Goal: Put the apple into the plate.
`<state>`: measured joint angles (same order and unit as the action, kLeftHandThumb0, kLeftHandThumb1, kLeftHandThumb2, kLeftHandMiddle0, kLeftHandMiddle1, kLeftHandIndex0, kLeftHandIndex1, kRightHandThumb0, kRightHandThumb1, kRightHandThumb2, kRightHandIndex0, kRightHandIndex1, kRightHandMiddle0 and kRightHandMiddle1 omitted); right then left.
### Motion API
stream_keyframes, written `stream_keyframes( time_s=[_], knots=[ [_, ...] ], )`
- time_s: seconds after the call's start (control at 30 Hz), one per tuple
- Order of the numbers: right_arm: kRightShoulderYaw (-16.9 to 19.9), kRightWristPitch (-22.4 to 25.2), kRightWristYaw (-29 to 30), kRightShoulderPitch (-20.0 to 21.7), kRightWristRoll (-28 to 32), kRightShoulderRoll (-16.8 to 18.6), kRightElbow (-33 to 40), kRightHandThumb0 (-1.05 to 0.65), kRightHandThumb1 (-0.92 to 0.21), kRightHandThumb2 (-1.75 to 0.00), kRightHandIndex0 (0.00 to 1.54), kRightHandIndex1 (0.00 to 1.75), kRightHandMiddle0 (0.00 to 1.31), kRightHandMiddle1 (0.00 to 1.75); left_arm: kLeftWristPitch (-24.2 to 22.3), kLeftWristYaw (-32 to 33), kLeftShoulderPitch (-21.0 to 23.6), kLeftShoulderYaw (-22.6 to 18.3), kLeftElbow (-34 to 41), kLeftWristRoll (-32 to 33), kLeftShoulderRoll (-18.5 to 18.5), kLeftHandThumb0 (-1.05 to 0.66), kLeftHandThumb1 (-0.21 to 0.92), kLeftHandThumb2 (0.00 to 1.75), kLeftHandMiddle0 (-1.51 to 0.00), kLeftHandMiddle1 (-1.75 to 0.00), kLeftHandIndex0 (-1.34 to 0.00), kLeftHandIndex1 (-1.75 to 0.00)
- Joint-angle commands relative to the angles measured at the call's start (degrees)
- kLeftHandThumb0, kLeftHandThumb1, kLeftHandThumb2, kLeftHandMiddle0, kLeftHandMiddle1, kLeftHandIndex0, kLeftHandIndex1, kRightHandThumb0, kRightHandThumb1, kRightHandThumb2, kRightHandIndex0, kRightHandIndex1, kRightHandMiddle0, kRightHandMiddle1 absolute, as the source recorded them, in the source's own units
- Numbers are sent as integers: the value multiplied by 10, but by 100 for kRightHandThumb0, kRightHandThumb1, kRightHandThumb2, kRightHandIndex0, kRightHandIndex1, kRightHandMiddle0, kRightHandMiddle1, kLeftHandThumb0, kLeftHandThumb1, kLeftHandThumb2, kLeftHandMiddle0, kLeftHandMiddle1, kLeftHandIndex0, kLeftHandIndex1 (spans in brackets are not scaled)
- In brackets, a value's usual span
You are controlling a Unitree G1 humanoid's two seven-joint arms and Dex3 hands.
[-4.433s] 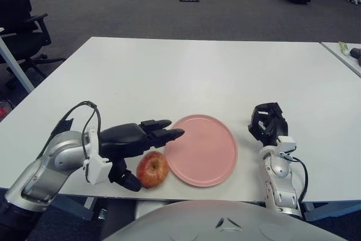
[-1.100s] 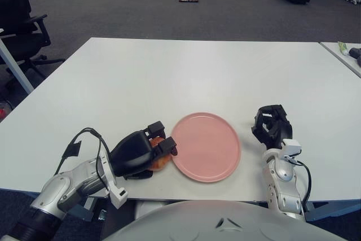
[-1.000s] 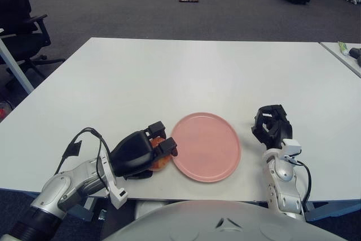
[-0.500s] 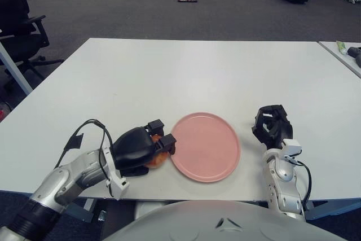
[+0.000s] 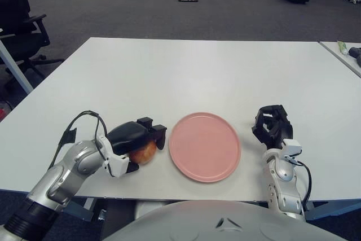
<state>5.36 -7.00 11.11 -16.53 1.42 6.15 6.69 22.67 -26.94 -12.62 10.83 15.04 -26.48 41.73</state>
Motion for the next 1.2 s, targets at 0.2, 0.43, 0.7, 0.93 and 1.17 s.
stream_keyframes(
  time_s=[0.2, 0.43, 0.7, 0.93, 1.17],
  knots=[
    [0, -3, 9, 12, -4, 8, 0, -39, -62, -94, 62, 175, 38, 175, -24, -1, 33, -34, -2, 47, -16, 0, 2, 163, -87, -164, -61, -175],
    [-3, -2, 9, 12, 0, 9, 1, -39, -63, -93, 60, 175, 37, 175, -80, -36, 65, -58, 46, 95, -14, 0, 1, 163, -88, -163, -61, -175],
    [-4, -1, 9, 13, -2, 6, -2, -39, -64, -91, 60, 175, 36, 175, -86, -27, 96, -62, 62, 103, -33, 0, -1, 164, -91, -160, -63, -175],
    [-4, -2, 7, 13, 0, 7, -5, -39, -65, -90, 62, 175, 36, 175, -136, -42, 136, -42, 126, 106, -63, 0, 0, 164, -88, -164, -62, -175],
    [-6, -4, 8, 14, -3, 6, -8, -39, -65, -90, 62, 175, 36, 175, -115, -39, 159, -20, 131, 114, -88, 0, 1, 165, -87, -166, -61, -175]
  ],
)
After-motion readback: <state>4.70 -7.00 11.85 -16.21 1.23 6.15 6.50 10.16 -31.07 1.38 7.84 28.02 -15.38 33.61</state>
